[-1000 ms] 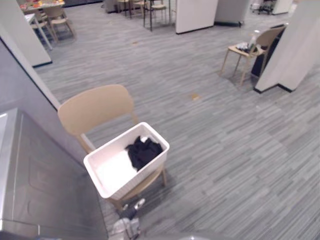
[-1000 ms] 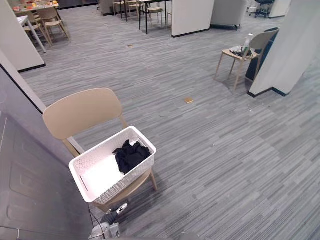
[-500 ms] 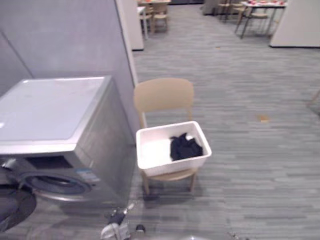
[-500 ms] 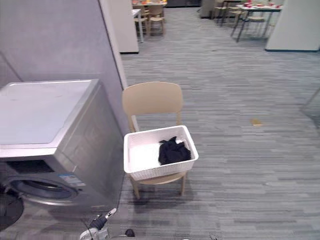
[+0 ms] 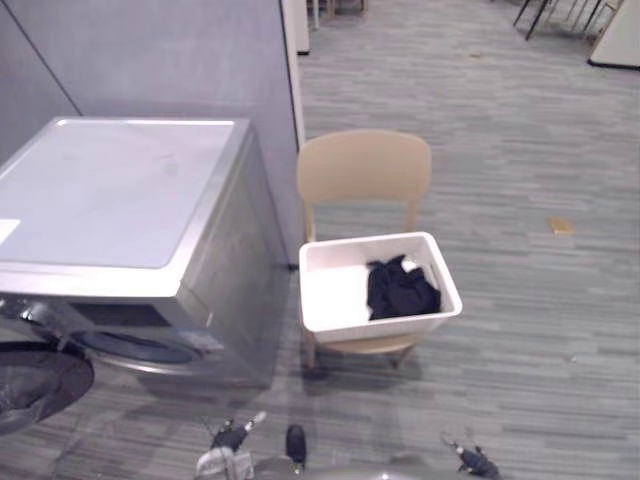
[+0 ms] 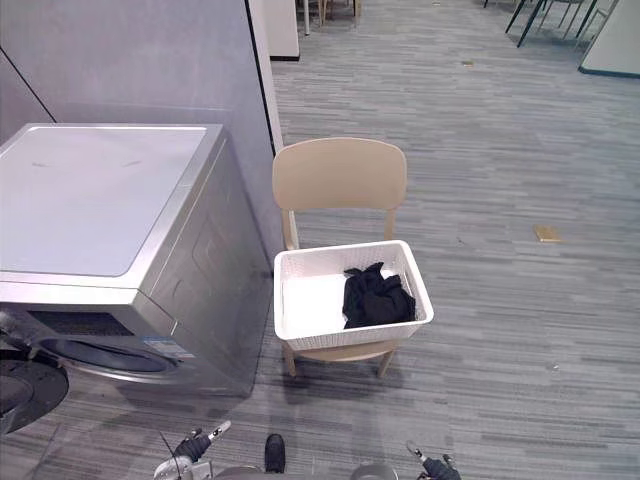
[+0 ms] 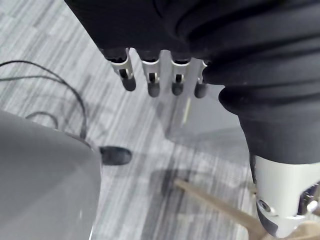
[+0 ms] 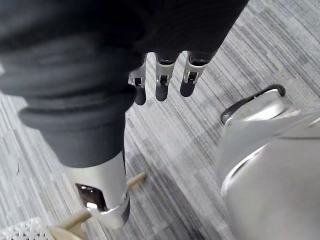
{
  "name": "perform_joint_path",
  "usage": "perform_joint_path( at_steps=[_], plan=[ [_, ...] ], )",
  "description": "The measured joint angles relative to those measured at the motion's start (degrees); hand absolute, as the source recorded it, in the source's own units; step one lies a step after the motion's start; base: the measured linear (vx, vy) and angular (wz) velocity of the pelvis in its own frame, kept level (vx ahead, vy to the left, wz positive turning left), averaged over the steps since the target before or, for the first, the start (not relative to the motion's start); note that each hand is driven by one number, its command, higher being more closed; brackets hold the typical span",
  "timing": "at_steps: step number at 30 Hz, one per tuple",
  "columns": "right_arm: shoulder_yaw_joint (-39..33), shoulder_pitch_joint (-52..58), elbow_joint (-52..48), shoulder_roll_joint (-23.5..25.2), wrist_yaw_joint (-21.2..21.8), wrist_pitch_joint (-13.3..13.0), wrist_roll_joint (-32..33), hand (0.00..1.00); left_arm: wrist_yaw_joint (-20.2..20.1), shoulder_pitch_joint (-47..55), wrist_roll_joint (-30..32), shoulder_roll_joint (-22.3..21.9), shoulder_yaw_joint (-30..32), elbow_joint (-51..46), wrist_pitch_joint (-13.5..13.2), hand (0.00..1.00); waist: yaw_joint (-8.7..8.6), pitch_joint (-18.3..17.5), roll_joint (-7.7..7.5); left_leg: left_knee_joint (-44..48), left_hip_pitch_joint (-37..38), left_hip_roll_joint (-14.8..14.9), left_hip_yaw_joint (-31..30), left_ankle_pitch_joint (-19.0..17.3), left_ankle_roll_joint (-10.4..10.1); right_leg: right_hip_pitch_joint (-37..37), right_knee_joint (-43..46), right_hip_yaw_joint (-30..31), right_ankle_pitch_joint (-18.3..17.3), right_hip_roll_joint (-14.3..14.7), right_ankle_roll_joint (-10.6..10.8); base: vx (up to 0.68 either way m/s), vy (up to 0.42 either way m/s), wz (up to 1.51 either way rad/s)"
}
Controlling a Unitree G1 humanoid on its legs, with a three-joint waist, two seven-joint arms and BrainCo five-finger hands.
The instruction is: Pick up the laundry basket with both hands and put the clothes into the washing machine.
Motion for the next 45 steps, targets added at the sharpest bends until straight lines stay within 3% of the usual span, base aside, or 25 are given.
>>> perform_joint_path(
  at_steps=[1, 3, 6, 8, 9, 10, 13, 15, 20, 23, 26, 28, 32, 36, 38, 45],
  plan=[
    [0.1, 0.6, -0.2, 1.0, 0.1, 0.0, 0.0, 0.00, 0.1, 0.0, 0.4, 0.5, 0.1, 0.0, 0.0, 0.00, 0.11, 0.0, -0.54, 0.0, 0.9, 0.4, -0.1, -0.6, 0.4, -2.4, 4.3, 3.0, -0.1, 1.1, 0.1, 0.18, -0.046, 0.06],
    [0.7, 0.7, -0.9, 0.7, 0.0, 0.0, 0.1, 0.00, 0.0, 0.1, 0.5, 0.5, 0.4, 0.0, 0.1, 0.00, 0.25, 0.1, -0.52, 0.0, 2.2, 2.1, 0.0, -1.2, 0.2, -5.7, 5.6, 3.6, -4.1, 2.9, 0.8, 0.14, -0.061, -0.02],
    [0.7, 0.8, -1.6, 0.6, -0.2, -0.2, 0.1, 0.00, 0.2, 0.3, 0.5, -0.4, 3.0, -0.3, 0.0, 0.00, 0.37, 0.2, 0.54, 4.0, 2.7, 5.1, 0.4, -5.0, -1.4, -7.2, -3.7, 3.8, -4.5, 3.4, 1.5, 0.11, -0.136, -0.10],
    [-0.2, 1.7, -1.5, 0.8, -0.1, -0.2, 0.1, 0.00, 0.3, 1.1, 0.5, -0.4, 3.3, -0.4, 0.0, 0.00, 0.29, -0.4, 0.41, 6.2, 2.3, 6.5, 0.4, -7.9, -3.2, -4.9, -20.5, 6.5, -1.2, 4.0, 4.9, 0.07, -0.260, -0.04],
    [-0.9, 2.8, -0.8, 0.9, -0.1, -0.2, 0.8, 0.00, 0.2, 1.3, 0.5, 0.4, 3.3, -0.5, -0.1, 0.00, 0.27, -1.6, -1.48, 6.4, 2.5, 5.7, -0.1, -8.8, -4.5, -4.2, -26.2, 8.7, 2.1, 3.4, 5.8, 0.11, -0.324, 0.19],
    [-1.2, 3.2, -0.4, 0.6, -0.1, -0.1, 1.4, 0.00, 0.3, 1.3, 0.5, 0.6, 3.4, -0.5, -0.1, 0.00, 0.09, -2.0, -1.93, 6.3, 2.9, 5.6, -0.7, -9.0, -5.0, -4.0, -26.2, 9.0, 5.2, 3.5, 7.4, 0.22, -0.308, 0.32],
    [-2.3, 4.4, -0.3, -3.4, -0.3, 0.0, 3.3, 0.00, 0.2, 2.6, 0.6, -3.0, 5.4, -0.3, -0.2, 0.00, 0.34, -4.0, 3.89, 5.0, 4.6, 10.6, -1.8, -8.4, -7.7, -2.4, -26.6, 5.7, 4.2, 7.9, 4.8, 0.23, -0.224, 0.10],
    [-0.5, 3.8, -2.6, -5.2, -0.3, 0.2, 3.2, 0.00, 0.2, 2.7, 0.5, -4.1, 5.6, -0.5, -0.1, 0.00, 0.04, -4.8, 5.59, 4.1, 5.0, 12.7, -2.6, -7.3, -9.3, -0.7, -26.9, 3.3, 4.2, 9.8, 4.6, 0.22, -0.234, 0.27],
    [3.9, 5.0, -31.1, -5.2, -1.6, -0.6, 0.5, 0.00, 0.2, 3.4, 0.7, -3.7, 5.6, -1.8, -0.5, 0.00, 0.02, -7.0, 4.75, 3.3, 1.1, 14.1, -4.9, -6.4, -10.4, -1.5, -29.7, -0.7, 3.9, 10.4, 2.9, 0.04, -0.053, 0.43],
    [3.9, 5.0, -42.3, -6.0, -1.6, -2.0, -2.6, 0.00, 0.3, 5.4, 1.0, -2.5, 5.7, -2.6, -0.6, 0.00, 0.06, -7.9, 3.55, 3.3, -1.0, 13.7, -6.3, -6.0, -10.7, -1.3, -32.0, -2.4, 5.0, 9.7, 3.1, 0.01, 0.027, 0.30],
    [2.8, 4.1, -48.6, -9.7, -1.1, -2.5, -7.6, 0.00, 0.1, 5.8, 2.3, -1.6, 4.9, -3.0, -0.7, 0.00, 0.14, -8.1, 3.30, 3.3, -3.2, 12.6, -7.9, -5.3, -10.3, -1.0, -34.8, -3.6, 6.8, 8.6, 3.7, 0.01, 0.058, 0.27],
    [2.9, 0.7, -50.2, -15.9, 0.1, -2.5, -10.7, 0.00, -0.1, 5.8, 3.3, -1.4, 4.3, -3.2, -0.8, 0.00, -0.01, -7.7, 3.98, 3.3, -5.4, 11.6, -8.4, -4.8, -10.0, -1.6, -36.3, -4.1, 8.0, 7.6, 4.2, -0.03, 0.076, 0.14],
    [10.4, -11.7, -48.7, -30.5, 2.6, -3.6, -13.1, 0.00, -1.2, 4.8, 5.0, -0.5, 1.9, -5.6, -1.8, 0.00, 0.05, -2.7, 5.60, 4.0, -9.3, 11.2, -8.7, -3.3, -10.5, -5.4, -35.7, -4.2, 9.3, 7.3, 4.0, -0.11, 0.004, 0.00],
    [23.2, -23.2, -42.9, -38.9, 6.1, -4.7, -13.0, 0.00, -1.2, 1.7, 4.8, -0.4, -0.1, -5.6, -2.0, 0.00, 1.13, 1.8, 6.65, 3.8, -13.1, 11.8, -9.7, -1.3, -11.0, -9.6, -35.0, -4.4, 10.6, 7.9, 3.5, -0.13, -0.044, 0.06],
    [32.0, -28.5, -38.5, -43.1, 9.4, -4.7, -13.0, 0.00, -1.4, 0.0, 4.1, -0.4, -2.6, -7.0, -2.2, 0.00, 2.77, 4.4, 6.83, 3.1, -14.2, 11.9, -10.2, -0.3, -11.2, -11.1, -33.7, -4.7, 10.6, 7.8, 3.4, -0.12, -0.044, 0.09],
    [42.2, -37.9, -36.5, -45.7, 13.6, -4.7, -13.1, 0.00, -1.4, -4.3, 0.5, 0.1, -6.4, -8.0, -2.8, 0.00, 3.81, 10.4, 6.46, 1.4, -16.2, 10.8, -10.4, 2.0, -10.4, -15.7, -30.1, -4.1, 10.4, 6.7, 3.6, -0.06, -0.008, 0.02]
  ],
)
